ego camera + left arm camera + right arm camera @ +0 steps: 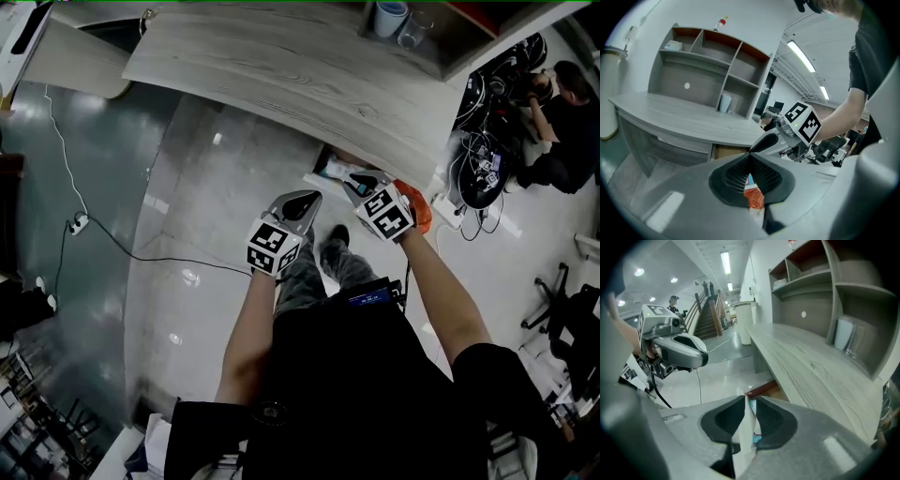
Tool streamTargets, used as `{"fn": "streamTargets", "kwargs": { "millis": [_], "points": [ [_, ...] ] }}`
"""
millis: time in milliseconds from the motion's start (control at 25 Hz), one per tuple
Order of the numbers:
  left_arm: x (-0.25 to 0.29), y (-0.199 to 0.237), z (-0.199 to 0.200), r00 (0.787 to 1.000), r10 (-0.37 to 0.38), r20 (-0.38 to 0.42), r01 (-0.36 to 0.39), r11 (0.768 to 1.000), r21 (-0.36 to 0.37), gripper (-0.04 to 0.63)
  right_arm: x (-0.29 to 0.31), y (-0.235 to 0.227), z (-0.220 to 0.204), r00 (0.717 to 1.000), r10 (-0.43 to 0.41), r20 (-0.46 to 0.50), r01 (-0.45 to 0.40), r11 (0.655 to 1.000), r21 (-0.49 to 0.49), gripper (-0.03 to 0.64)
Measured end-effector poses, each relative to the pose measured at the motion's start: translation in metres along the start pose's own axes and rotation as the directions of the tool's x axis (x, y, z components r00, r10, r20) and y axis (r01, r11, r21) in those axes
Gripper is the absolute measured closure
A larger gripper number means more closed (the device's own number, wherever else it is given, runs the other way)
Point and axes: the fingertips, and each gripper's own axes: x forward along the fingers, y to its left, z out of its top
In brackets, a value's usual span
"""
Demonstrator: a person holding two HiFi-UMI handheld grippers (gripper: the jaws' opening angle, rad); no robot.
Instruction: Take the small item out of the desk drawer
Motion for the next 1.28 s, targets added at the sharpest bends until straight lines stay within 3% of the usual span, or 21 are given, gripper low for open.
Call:
{"fn": "streamTargets", "kwargs": {
  "millis": [720,1280],
  "points": [
    [0.021,0.048,-0.04,0.999,-0.033,-0.034,0.032,0.999,-0.033,0.595,0.1,-0.021,-0.047,0.979,-0.051,-0.199,0.025,0.991,-0.132,0.465],
    [0.014,0.061,-0.052,0.999,-0.012,-0.041,0.009,0.999,-0.053,0.595,0.142,-0.037,-0.076,0.931,-0.099,-0.352,0.006,0.967,-0.255,0.433]
  ]
}}
